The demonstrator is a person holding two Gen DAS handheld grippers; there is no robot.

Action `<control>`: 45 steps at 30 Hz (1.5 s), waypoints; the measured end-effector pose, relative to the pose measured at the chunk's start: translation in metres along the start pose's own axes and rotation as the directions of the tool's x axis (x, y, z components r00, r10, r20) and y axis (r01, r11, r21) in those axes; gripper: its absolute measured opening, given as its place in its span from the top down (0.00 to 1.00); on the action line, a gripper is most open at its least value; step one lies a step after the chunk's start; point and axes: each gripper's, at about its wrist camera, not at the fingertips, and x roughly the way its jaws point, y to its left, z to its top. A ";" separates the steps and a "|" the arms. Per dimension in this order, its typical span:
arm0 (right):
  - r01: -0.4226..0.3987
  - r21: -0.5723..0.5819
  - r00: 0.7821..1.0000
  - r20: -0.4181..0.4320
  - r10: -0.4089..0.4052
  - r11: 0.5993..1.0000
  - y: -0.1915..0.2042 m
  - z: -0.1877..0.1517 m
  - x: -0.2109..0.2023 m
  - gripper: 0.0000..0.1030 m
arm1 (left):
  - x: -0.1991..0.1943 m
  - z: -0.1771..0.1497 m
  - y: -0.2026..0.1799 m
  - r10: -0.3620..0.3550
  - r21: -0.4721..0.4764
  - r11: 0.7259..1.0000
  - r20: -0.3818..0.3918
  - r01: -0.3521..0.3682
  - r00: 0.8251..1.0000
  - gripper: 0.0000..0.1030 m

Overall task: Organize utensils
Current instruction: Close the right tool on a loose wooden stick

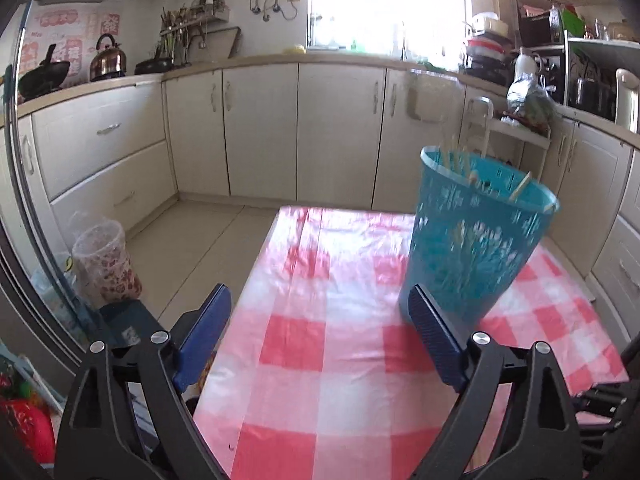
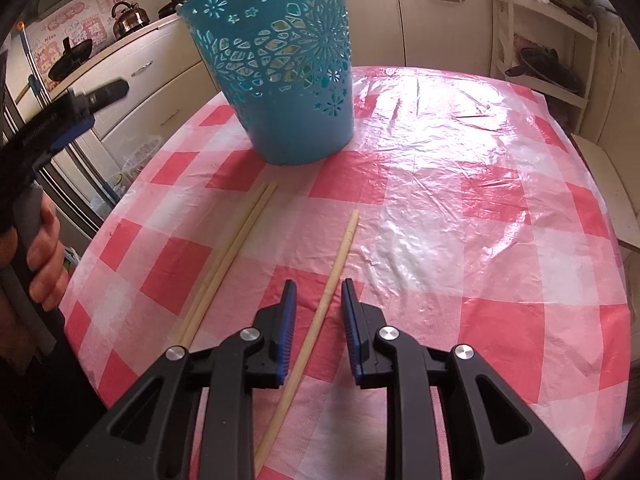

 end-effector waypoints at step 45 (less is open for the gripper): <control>0.077 -0.146 0.994 -0.070 -0.088 0.986 0.019 0.006 0.006 0.94 | 0.026 -0.015 -0.014 -0.061 -0.009 0.998 -0.071 0.061 0.996 0.07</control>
